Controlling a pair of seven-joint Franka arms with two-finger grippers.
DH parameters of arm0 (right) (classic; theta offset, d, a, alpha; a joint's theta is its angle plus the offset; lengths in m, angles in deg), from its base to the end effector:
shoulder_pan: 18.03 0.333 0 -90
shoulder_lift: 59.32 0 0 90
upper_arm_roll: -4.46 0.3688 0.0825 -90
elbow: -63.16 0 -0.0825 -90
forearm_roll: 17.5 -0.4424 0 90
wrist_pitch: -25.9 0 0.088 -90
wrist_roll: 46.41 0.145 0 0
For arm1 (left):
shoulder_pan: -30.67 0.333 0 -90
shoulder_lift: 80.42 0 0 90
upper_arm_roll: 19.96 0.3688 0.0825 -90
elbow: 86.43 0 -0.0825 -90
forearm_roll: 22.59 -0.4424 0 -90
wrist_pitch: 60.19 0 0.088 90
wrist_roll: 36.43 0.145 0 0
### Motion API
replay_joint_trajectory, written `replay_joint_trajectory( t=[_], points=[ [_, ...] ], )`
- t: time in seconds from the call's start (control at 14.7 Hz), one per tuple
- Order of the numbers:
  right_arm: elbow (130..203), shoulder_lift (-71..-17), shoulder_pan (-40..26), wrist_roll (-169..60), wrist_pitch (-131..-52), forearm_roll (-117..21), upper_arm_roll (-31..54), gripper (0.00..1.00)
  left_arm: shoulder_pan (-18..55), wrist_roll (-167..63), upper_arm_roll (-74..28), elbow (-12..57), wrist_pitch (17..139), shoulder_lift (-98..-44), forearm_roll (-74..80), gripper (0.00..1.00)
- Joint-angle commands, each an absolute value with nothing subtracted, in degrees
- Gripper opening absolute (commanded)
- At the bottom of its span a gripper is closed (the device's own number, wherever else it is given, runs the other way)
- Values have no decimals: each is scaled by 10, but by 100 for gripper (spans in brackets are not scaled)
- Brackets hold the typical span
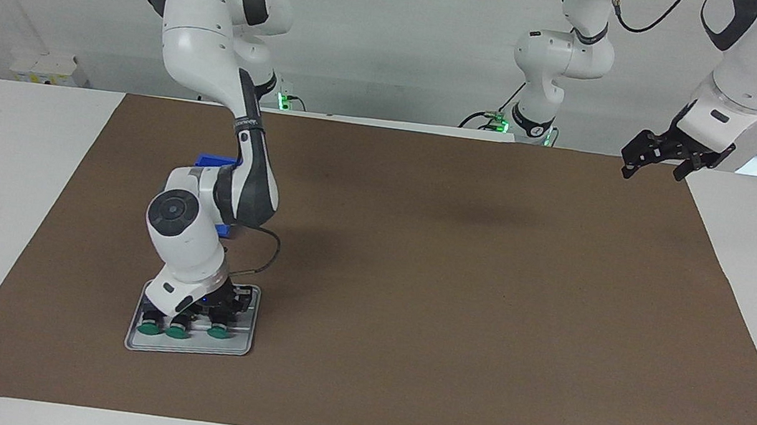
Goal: Place and press button with both arms
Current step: 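Grasp a green button from the metal tray with the right gripper, then carry the green button to the table center and set it down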
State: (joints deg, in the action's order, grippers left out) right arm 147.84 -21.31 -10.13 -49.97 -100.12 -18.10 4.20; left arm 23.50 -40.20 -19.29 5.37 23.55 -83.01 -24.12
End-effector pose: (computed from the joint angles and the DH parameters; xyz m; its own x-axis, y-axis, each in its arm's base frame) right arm 0.7980 0.1083 0.2636 0.9802 0.1891 0.0583 0.1895 -0.9819 -0.0024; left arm 0.5775 -0.0615 0.6411 0.9946 -0.0443 -0.0934 -0.0475 -0.9983 -0.0324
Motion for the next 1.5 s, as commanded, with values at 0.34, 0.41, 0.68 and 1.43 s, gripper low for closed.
replay_joint_trajectory(
  t=[0.34,0.41,0.68,1.43],
  points=[
    [1496,-350,-53,-368,-823,-191,60,1,228,-398,-193,73,244,-846,-250,100],
    [1499,-365,-34,-320,-799,-191,64,1,228,-399,-193,72,244,-846,-250,100],
    [1528,-390,69,-119,-781,-191,68,3,228,-395,-193,73,244,-846,-250,100],
    [1590,-367,224,362,-932,-234,74,5,235,-393,-190,73,243,-846,-250,100]
  ],
)
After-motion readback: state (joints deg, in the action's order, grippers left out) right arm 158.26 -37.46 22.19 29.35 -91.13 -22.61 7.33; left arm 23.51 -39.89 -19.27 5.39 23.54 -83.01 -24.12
